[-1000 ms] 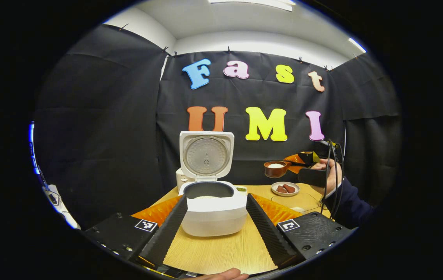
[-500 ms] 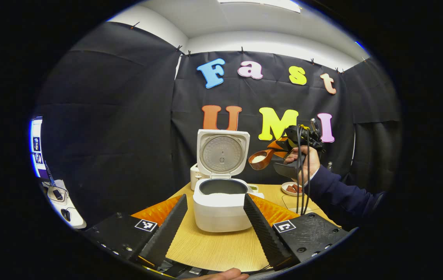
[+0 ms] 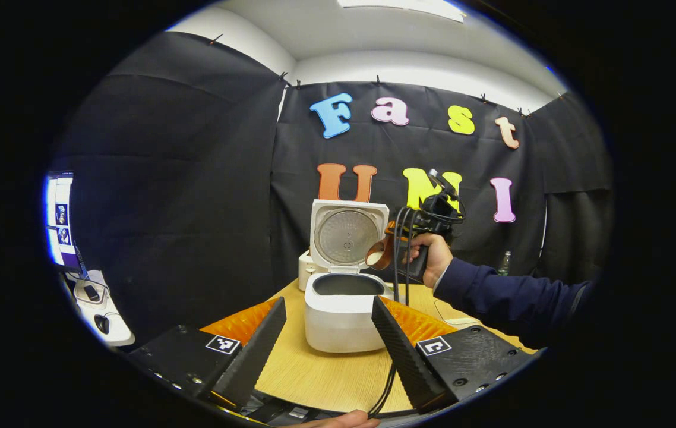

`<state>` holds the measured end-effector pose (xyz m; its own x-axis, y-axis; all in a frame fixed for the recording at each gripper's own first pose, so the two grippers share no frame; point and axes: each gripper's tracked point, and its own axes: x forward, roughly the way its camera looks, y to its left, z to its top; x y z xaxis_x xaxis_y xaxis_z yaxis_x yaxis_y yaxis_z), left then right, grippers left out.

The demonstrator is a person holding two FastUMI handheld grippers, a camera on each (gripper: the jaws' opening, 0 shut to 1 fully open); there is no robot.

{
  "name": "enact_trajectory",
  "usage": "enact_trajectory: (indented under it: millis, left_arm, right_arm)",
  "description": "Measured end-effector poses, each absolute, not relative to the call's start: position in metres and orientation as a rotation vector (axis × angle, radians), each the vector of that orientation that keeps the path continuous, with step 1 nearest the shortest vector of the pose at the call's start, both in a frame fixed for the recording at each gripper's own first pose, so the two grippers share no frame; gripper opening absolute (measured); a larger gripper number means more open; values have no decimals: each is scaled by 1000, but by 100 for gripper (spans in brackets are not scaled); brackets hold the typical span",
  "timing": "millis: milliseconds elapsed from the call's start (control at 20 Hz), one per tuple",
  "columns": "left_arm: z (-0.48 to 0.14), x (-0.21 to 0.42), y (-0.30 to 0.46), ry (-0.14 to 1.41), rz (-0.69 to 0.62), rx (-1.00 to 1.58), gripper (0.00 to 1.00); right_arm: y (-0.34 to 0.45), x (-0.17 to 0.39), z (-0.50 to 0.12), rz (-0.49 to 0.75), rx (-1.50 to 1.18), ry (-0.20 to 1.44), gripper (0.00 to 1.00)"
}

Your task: Close the left gripper, press the button to open the rice cooker; take a wooden spoon from the chopstick holder with the right hand, scoop a spoonful of rice and pour it into the rice cooker, then put the wooden spoon back into the chopstick holder.

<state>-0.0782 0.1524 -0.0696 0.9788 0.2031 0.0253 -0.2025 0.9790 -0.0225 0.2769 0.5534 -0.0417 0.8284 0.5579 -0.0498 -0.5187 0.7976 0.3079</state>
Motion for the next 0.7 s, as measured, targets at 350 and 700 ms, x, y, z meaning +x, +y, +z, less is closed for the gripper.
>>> enact_trajectory:
  millis: [350, 700]
  left_arm:
    - [-74, -83, 163, -28, 210, -34, 93]
    - [-77, -78, 163, -18, 215, -34, 93]
  right_arm:
    - [591, 241, -32, 652, -74, -53, 10]
    - [610, 222, -28, 682, -293, -165, 8]
